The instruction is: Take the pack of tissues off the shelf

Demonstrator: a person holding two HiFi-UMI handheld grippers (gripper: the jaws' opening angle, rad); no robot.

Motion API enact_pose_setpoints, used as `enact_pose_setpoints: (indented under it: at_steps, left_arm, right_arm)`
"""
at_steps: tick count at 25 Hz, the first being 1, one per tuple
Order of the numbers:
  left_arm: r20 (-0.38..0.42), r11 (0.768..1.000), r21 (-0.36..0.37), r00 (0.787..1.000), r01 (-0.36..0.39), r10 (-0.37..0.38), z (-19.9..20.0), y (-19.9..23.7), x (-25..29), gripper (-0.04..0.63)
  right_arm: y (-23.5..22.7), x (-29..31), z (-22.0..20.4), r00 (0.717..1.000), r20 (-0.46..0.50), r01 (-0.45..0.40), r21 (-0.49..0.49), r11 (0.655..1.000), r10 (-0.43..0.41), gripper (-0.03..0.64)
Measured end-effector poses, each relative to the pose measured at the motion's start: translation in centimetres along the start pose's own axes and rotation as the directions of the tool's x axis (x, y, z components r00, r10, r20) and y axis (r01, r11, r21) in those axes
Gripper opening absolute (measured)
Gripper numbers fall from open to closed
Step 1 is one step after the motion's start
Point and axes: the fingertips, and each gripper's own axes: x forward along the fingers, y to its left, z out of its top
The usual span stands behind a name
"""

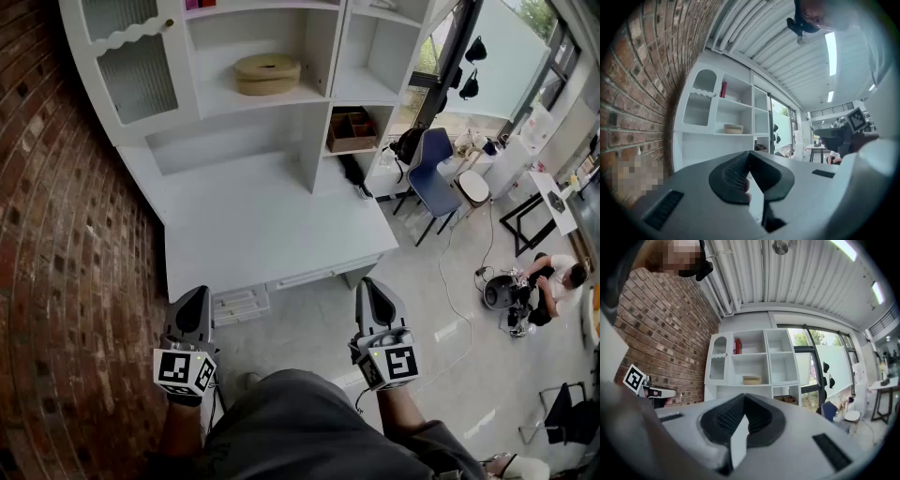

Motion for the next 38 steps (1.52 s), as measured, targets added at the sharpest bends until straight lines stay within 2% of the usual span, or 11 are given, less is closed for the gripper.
enact_pose_setpoints:
  at_steps: [12, 17, 28, 32, 33, 35, 37, 38]
  left_arm:
    - [0.002, 1.0, -0.004, 1.0, -0.007, 0.007, 0.0, -0.2, -0.1, 0.002]
    - [-0.001, 1.0, -0.002, 1.0, -0.014, 0.014, 0.2, -0.5, -0.1, 0.002]
    - [-0.016, 0.999, 0.009, 0.999, -0.048, 0.048, -0.2, -3.0, 0.8, 0.002]
    - [0.028, 0.998, -0.014, 0.998, -0.059, 0.06, 0.6, -4.1, 0.6, 0.003]
    - [0.047, 0.998, -0.024, 0.997, -0.053, 0.054, 1.0, -4.4, 0.5, 0.042]
    - [0.084, 0.999, -0.034, 0.995, -0.042, 0.045, 1.9, -5.0, 0.2, 0.23]
    - [0.118, 0.998, -0.023, 0.991, -0.052, 0.054, 2.8, -5.3, -0.2, 0.347]
    - [0.128, 0.998, -0.017, 0.99, -0.059, 0.06, 3.0, -5.3, -0.3, 0.362]
  right_arm:
    - [-0.1, 0.0, 0.2, 1.0, 0.006, -0.01, 0.015, 1.0, 0.01, 0.0]
    - [-0.8, -0.4, 0.1, 1.0, 0.019, -0.003, 0.031, 1.0, 0.002, 0.0]
    - [-3.8, -1.4, -1.1, 0.999, -0.011, -0.041, 0.041, 0.998, 0.041, 0.0]
    - [-5.0, -1.8, -1.2, 0.998, -0.014, -0.056, 0.037, 0.998, 0.056, 0.0]
    - [-5.1, -1.9, -1.2, 0.998, -0.012, -0.06, 0.036, 0.998, 0.06, 0.0]
    - [-5.2, -2.2, -1.3, 0.998, -0.014, -0.068, 0.034, 0.997, 0.069, 0.0]
    - [-5.3, -2.6, -1.6, 0.997, -0.02, -0.073, 0.036, 0.997, 0.073, 0.0]
    - [-5.4, -2.7, -1.7, 0.997, -0.022, -0.073, 0.04, 0.997, 0.074, 0.0]
